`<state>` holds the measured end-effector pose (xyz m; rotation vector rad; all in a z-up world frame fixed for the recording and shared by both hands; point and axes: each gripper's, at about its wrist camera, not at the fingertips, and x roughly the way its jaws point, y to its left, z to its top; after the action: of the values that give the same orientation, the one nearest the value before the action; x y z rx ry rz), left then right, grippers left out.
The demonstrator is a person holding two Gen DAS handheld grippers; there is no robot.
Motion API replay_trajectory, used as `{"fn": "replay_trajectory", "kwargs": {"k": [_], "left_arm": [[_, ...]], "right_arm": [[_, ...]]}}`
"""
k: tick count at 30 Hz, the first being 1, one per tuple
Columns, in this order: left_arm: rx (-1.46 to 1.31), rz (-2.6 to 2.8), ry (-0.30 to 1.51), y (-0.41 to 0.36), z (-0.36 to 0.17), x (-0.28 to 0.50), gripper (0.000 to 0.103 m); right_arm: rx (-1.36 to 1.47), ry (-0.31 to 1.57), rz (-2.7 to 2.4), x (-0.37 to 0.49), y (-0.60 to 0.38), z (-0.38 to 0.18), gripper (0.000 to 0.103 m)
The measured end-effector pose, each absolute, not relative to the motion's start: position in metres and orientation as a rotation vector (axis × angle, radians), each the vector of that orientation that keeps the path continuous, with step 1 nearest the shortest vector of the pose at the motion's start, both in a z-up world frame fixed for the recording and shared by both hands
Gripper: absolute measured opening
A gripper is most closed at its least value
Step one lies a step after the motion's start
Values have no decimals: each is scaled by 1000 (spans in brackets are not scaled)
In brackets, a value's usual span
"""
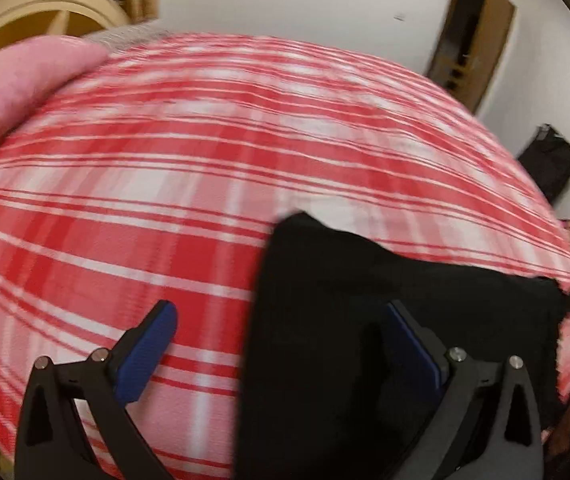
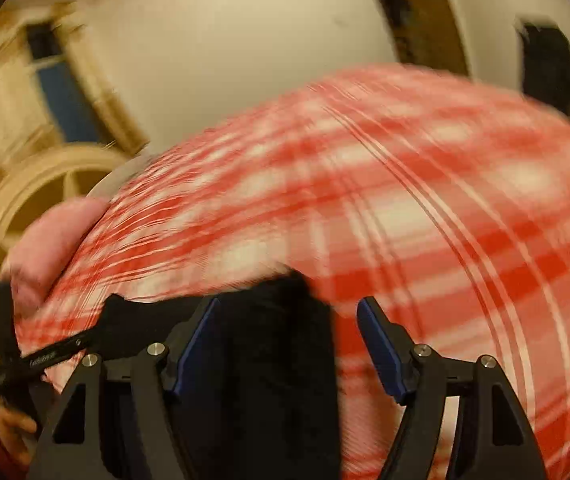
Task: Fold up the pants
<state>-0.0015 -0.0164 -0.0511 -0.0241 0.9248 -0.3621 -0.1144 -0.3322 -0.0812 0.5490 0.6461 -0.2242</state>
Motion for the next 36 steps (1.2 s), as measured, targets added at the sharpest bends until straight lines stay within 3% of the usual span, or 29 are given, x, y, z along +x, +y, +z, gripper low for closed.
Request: {"fn": "replay_trajectory", "kwargs": {"k": [7,17,24,25,28,33,36], "left_arm": [[68,-395,940,-35,-72,-14,103],[77,-416,925,-27,-72,-23,103],[82,-413,922,-28,-74,-22,103],[82,-414,917,-28,-74,-22,103],[86,-410,910,-29,-74,-24,103],[86,-407,904,-30,-74,-25,103],[84,-405,899,-29,-74,-26,103]], "right_arm": [[569,627,-199,-136,-316,-108,74],[451,666,-127,-153,-280,-113,74],[550,641,-170,-163,-305,-105,72],[563,624,-188,-166,-312,-101,69],[551,607,-164,-183,-318,-86,28],[557,626,-119,-201,-317,-83,26],[598,653,-101,-192,-318,-90,39]]}}
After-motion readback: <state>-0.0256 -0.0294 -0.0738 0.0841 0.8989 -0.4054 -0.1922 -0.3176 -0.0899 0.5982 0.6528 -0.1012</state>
